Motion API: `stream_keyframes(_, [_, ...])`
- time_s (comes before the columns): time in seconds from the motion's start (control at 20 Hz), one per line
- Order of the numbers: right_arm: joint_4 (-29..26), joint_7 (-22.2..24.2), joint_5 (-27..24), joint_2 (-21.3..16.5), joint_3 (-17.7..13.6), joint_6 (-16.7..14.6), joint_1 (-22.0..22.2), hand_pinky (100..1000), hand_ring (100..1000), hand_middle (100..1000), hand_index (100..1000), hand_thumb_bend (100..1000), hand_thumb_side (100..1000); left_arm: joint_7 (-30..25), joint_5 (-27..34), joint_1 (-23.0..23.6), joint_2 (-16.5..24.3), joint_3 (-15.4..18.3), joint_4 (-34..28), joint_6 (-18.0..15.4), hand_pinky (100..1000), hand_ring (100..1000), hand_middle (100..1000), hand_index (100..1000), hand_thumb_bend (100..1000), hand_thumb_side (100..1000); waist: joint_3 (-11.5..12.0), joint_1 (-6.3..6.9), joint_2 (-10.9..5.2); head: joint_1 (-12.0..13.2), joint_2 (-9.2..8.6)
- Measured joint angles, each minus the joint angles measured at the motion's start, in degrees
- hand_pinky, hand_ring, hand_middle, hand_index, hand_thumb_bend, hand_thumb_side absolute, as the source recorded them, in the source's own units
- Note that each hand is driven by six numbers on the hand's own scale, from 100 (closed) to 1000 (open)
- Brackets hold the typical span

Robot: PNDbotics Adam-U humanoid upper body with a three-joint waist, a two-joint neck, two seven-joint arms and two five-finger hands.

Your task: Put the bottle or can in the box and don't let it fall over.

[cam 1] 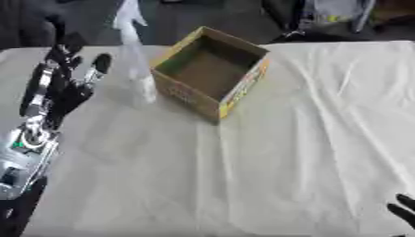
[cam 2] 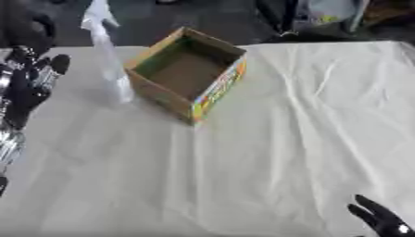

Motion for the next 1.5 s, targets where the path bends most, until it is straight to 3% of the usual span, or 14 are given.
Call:
stream_keyframes(0.85, [0.0,0.0,0.4,0.0,0.7,-0.3,0.0,649,1000,1000,1000,100,470,3.1,-0.9,-10.0,6.7,-5.0,12.7,0.5,1000,1000,851,937,499,524,-0.8,-0.31,0.45,0.4,0.00])
stream_keyframes(1.5, [0.3,0.0,0.4,0.0,1.1,-0.2,0.0,649,1000,1000,1000,100,470,3.8,0.0,-17.4,8.7,-8.7,20.2,0.3,1000,1000,856,939,496,518,-2.1,-0.25,0.53,0.9,0.00])
